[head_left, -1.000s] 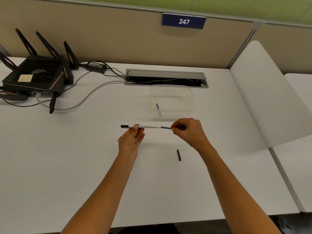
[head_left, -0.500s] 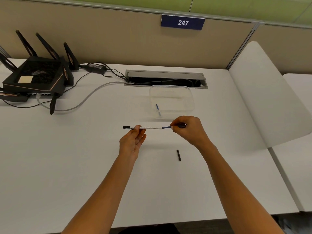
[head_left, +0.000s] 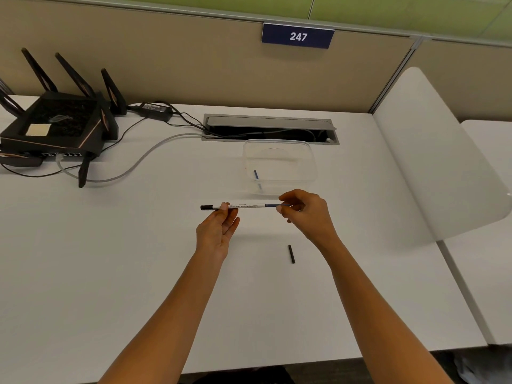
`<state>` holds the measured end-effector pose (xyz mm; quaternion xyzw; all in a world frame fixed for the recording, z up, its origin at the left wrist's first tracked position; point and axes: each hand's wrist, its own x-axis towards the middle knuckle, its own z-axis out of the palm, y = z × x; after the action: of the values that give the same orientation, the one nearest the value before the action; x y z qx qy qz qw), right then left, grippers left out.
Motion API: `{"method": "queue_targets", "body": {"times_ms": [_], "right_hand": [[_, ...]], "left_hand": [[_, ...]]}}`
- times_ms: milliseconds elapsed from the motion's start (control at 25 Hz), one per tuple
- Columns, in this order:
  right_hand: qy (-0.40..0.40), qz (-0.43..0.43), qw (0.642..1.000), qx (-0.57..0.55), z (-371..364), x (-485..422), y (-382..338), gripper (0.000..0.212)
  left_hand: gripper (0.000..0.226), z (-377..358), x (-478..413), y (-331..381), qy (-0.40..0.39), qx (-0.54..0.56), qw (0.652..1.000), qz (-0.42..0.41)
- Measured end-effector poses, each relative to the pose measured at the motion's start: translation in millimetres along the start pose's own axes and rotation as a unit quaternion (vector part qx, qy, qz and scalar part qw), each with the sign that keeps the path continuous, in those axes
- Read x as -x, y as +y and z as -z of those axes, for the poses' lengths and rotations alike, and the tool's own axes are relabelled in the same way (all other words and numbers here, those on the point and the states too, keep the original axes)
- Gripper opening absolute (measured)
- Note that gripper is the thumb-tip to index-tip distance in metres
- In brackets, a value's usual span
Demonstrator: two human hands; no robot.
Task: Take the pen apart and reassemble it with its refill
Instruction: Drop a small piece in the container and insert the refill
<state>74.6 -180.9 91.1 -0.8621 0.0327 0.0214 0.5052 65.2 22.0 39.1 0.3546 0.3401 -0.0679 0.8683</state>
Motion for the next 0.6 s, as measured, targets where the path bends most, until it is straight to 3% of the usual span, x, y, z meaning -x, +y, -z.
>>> {"method": "queue_targets", "body": {"times_ms": [240,600], "right_hand": [[0.011,0.0,0.999,-0.046,-5,-1,-2,0.009],[0.024,-0.001,0.995,-0.093,-23,2,-2,0.021]], "left_hand": [[0.01,-5,0,-3,-0.001,0.006,1.0,0.005],[0.01,-12,1,-4,0.0,0.011,1.0,0.005]]}}
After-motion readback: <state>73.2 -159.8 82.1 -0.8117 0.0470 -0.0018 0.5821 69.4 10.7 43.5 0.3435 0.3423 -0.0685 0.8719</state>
